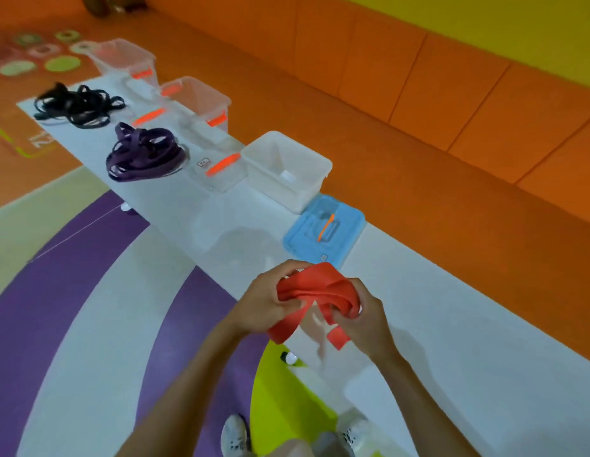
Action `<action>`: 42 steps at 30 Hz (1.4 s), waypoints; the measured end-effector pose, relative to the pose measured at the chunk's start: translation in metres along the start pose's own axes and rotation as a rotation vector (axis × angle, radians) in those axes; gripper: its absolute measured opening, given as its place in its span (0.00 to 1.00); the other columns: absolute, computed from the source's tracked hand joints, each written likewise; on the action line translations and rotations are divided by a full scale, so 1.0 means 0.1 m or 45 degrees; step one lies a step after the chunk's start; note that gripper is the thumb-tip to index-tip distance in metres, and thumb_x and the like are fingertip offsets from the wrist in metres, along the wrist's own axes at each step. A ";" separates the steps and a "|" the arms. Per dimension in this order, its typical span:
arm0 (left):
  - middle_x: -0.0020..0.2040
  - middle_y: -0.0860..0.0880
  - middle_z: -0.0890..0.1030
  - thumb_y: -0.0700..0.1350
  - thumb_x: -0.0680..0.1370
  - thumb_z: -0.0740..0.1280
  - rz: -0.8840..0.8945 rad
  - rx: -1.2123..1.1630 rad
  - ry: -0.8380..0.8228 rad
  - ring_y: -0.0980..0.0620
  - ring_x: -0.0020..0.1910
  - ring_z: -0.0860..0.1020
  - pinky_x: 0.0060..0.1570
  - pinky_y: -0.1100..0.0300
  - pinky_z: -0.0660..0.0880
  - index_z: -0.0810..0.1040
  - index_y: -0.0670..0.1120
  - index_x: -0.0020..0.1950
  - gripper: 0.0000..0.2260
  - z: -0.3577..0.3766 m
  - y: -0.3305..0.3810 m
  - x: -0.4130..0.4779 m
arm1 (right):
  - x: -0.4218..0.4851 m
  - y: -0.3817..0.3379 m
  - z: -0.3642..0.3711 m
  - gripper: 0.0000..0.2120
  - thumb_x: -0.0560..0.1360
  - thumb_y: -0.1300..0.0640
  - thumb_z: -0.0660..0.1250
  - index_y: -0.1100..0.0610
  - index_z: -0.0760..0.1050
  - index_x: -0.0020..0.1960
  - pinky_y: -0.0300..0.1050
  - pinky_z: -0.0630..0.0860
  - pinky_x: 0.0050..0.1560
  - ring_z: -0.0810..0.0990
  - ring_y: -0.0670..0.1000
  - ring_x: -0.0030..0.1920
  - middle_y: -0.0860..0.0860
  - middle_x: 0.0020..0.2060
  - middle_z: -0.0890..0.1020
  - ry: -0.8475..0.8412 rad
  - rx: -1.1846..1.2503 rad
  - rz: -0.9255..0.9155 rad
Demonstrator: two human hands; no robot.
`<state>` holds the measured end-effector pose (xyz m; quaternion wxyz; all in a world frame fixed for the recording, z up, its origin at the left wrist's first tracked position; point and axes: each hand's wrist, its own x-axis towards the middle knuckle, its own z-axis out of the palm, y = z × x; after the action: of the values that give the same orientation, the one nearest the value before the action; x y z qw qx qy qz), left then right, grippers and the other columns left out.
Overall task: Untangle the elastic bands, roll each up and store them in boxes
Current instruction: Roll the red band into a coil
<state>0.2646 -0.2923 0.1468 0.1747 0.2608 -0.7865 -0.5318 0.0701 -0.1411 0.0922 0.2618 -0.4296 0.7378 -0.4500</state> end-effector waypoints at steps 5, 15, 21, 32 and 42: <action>0.55 0.48 0.87 0.29 0.72 0.76 -0.119 -0.522 0.426 0.50 0.53 0.86 0.51 0.60 0.81 0.80 0.52 0.66 0.27 -0.47 -0.31 -0.19 | 0.18 -0.55 0.67 0.25 0.71 0.57 0.79 0.41 0.77 0.64 0.40 0.81 0.55 0.86 0.44 0.53 0.42 0.53 0.86 0.088 0.200 0.073; 0.52 0.47 0.88 0.33 0.74 0.79 -0.372 -0.691 0.683 0.51 0.49 0.87 0.46 0.63 0.81 0.80 0.53 0.65 0.25 -1.20 -0.93 0.14 | 0.99 -0.96 1.69 0.28 0.69 0.60 0.77 0.42 0.76 0.66 0.49 0.81 0.63 0.84 0.47 0.60 0.44 0.60 0.84 0.082 0.463 0.251; 0.53 0.41 0.85 0.36 0.75 0.79 -0.542 -0.557 0.552 0.53 0.45 0.86 0.45 0.60 0.82 0.78 0.53 0.63 0.22 -1.77 -1.19 0.63 | 1.60 -1.02 2.08 0.33 0.69 0.69 0.77 0.42 0.77 0.67 0.42 0.83 0.48 0.87 0.51 0.50 0.47 0.53 0.87 0.070 0.701 0.381; 0.57 0.47 0.82 0.46 0.73 0.81 -0.740 -0.201 0.186 0.46 0.54 0.82 0.56 0.53 0.80 0.76 0.47 0.68 0.27 -2.29 -2.03 1.96 | 2.71 -0.72 2.55 0.28 0.74 0.70 0.73 0.48 0.75 0.68 0.50 0.83 0.43 0.88 0.59 0.48 0.60 0.54 0.86 0.389 1.043 1.001; 0.70 0.47 0.80 0.41 0.80 0.73 -0.503 0.061 -0.329 0.46 0.68 0.80 0.68 0.54 0.75 0.66 0.52 0.81 0.31 -2.58 -2.65 2.47 | 3.07 -0.62 2.90 0.26 0.77 0.69 0.70 0.56 0.72 0.73 0.53 0.78 0.60 0.81 0.56 0.57 0.58 0.64 0.81 0.465 0.277 1.100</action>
<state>0.2683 -0.7102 -0.0033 -0.0410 0.3434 -0.7485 -0.5658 0.1675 -0.5497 0.0146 0.3345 0.0323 0.8313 -0.4427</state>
